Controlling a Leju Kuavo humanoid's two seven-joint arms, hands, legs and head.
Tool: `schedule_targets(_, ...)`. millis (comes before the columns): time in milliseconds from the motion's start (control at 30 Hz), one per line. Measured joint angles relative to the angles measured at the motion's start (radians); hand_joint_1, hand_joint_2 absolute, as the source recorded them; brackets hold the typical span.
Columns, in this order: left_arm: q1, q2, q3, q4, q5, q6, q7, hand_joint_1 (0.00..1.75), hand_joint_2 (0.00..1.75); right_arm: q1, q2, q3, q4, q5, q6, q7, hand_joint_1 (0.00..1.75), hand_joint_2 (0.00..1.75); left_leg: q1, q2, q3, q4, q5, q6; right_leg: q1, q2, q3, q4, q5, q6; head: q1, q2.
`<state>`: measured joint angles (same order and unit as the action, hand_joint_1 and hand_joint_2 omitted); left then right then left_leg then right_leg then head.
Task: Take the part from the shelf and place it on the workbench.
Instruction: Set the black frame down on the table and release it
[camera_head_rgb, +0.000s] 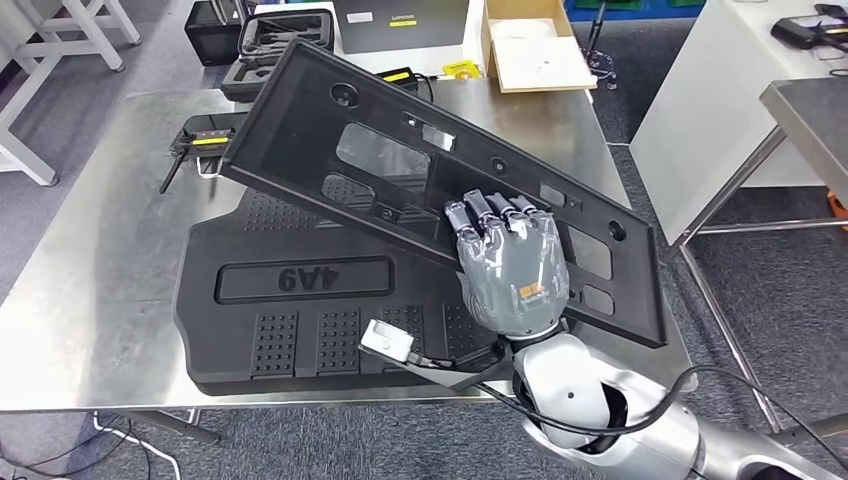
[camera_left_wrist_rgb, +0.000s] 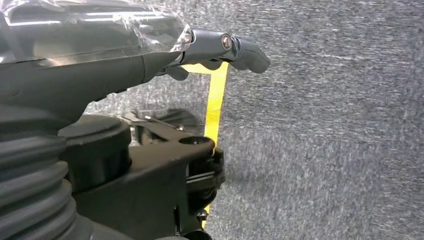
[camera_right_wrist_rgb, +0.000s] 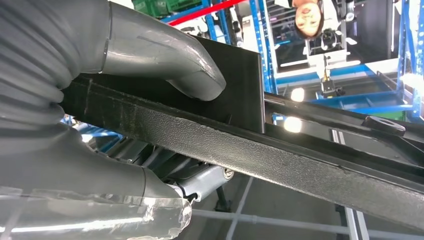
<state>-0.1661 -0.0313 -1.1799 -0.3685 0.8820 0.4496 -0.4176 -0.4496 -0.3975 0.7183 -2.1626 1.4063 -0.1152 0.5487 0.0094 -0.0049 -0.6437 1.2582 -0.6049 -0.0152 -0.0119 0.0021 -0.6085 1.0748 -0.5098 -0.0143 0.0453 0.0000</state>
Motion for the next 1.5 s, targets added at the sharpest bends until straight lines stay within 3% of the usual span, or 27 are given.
schedule_targets(67,-0.001,0.001,0.000,0.000,0.000,0.002,0.001,0.00,1.75,-0.001,0.000,0.000,0.000,0.000,0.000,0.000,1.75,1.75,-0.013,-0.001,0.030,-0.116,0.084,0.024,0.006,0.002,0.016,-0.002,-0.009,0.001,0.001,0.000)
schedule_targets(100,-0.001,0.002,0.000,0.000,0.000,0.004,0.001,0.00,1.75,-0.001,0.000,0.000,0.000,0.000,0.000,0.000,1.75,1.75,-0.019,-0.001,0.042,-0.155,0.103,0.033,0.006,0.002,0.020,-0.004,-0.011,0.003,0.002,0.000)
schedule_targets(133,-0.001,0.002,0.000,0.000,-0.001,0.005,0.001,0.00,1.75,-0.002,0.000,0.000,0.000,0.000,0.000,0.000,1.75,1.75,-0.022,-0.001,0.049,-0.178,0.104,0.036,0.007,0.002,0.020,-0.005,-0.013,0.004,0.002,0.000)
schedule_targets(267,0.003,0.002,0.000,0.001,-0.001,0.007,0.002,0.00,1.75,-0.002,0.000,0.000,0.000,0.000,0.000,0.000,1.75,1.75,-0.019,-0.004,0.063,-0.211,0.085,0.008,0.007,0.000,0.020,-0.008,-0.016,0.000,0.005,0.000)
schedule_targets(300,0.003,0.002,0.000,0.001,-0.001,0.008,0.002,0.00,1.75,-0.002,0.000,0.000,0.000,0.000,0.000,0.000,1.75,1.75,-0.019,-0.005,0.064,-0.211,0.085,0.013,0.007,-0.001,0.022,-0.011,-0.016,0.001,0.006,0.000)
schedule_targets(533,0.004,0.002,0.000,0.001,-0.001,0.008,0.002,0.00,1.75,-0.004,0.000,0.000,0.000,0.000,0.000,0.000,1.75,1.75,-0.019,-0.005,0.064,-0.211,0.083,0.018,0.008,0.000,0.029,-0.021,-0.013,0.007,0.007,0.000)
schedule_targets(1233,0.004,0.002,0.000,0.001,-0.003,-0.007,-0.010,0.00,1.75,-0.040,0.000,0.000,0.002,-0.002,-0.002,-0.004,1.75,1.75,-0.015,-0.005,0.068,-0.214,0.082,0.019,0.008,0.000,0.030,-0.023,-0.014,0.009,0.006,0.000)
schedule_targets(1367,0.004,0.002,0.000,0.001,-0.003,-0.007,-0.010,0.00,0.00,-0.052,0.001,0.001,0.004,-0.004,0.002,-0.004,1.75,1.75,-0.015,-0.005,0.068,-0.214,0.082,0.019,0.008,0.000,0.030,-0.023,-0.014,0.009,0.006,0.000)
schedule_targets(1500,0.004,0.002,0.000,0.001,-0.005,-0.003,0.001,0.00,0.00,-0.073,0.005,0.004,0.015,-0.006,0.008,-0.008,1.75,1.75,-0.015,-0.004,0.068,-0.214,0.082,0.019,0.008,0.000,0.031,-0.023,-0.014,0.009,0.006,0.000)
